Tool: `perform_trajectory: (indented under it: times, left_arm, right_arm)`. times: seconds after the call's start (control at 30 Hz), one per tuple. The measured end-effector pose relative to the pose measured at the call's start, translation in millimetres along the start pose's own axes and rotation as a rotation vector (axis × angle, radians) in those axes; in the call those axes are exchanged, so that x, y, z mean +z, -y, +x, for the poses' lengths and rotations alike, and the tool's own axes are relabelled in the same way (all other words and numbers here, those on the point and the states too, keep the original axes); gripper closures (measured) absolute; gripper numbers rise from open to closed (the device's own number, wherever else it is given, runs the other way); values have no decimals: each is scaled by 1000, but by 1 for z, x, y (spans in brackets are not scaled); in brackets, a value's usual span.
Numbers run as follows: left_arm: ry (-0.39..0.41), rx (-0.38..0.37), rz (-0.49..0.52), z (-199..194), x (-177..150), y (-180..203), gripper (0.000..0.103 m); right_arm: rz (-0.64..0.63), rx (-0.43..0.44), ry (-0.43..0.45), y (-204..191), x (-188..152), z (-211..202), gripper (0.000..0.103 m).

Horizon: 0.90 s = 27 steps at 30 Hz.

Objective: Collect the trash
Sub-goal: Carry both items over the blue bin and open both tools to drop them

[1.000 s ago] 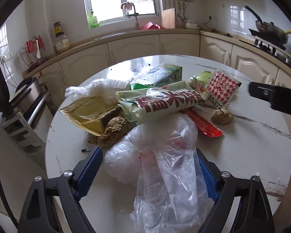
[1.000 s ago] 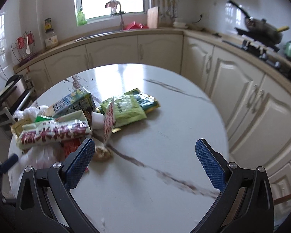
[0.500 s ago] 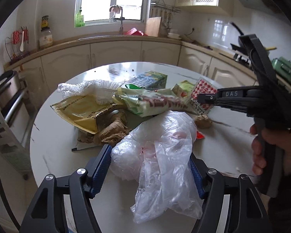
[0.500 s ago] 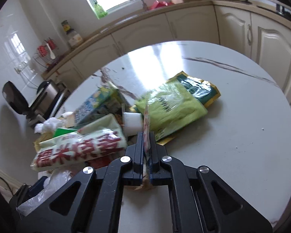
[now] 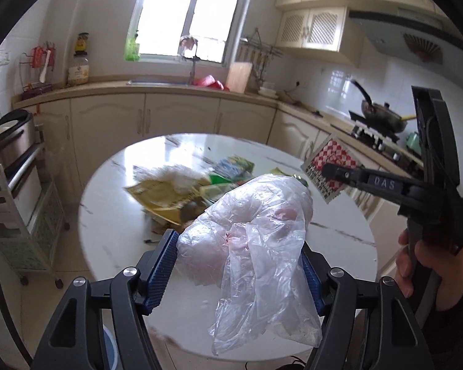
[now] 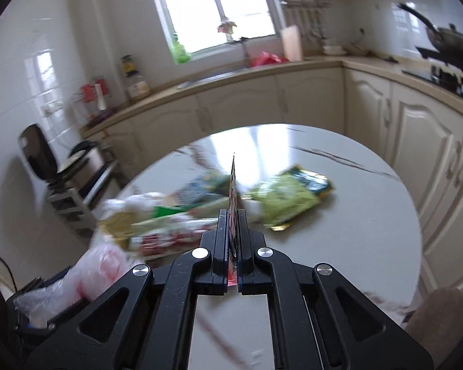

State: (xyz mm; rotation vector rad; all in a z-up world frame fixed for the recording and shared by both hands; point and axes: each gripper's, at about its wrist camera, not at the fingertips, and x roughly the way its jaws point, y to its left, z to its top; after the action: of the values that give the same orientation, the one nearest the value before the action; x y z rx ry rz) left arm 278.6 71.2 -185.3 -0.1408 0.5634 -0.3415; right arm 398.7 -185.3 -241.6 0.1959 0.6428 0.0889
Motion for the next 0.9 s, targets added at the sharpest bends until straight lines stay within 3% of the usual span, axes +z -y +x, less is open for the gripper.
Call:
perform_trajectory:
  times: [0.1,0.27,0.3,0.5,0.67,0.8,0.9]
  left_arm:
    - [38,60,-25,-30,-4,-25,36]
    - [84,272,-76,-84,-28,-88,36]
    - [80,331,-98,-94,-40,-109,36]
    - [-15,497,-239,-107,-112,-203,36]
    - [-117,561,-367,-92,-167,-270,36]
    - [-224,534,-476,-61,-210,-327,36]
    - [-298,503,-536,-38,-224,-357,35]
  right_arm:
    - [-52,79,6,-43,-3,-8,98]
    - [-174,230,-3,-140,-22,-4,98]
    - [-203,259,-11,-162,-28,1,98]
    - [-329,339,-133,-255,-86,52,98]
    - [-415,378,-301,-310,-139,110,98]
    - [-473,392,-414,-341,-179,163,98]
    - [-470,405,-515,-353,-205,210,98]
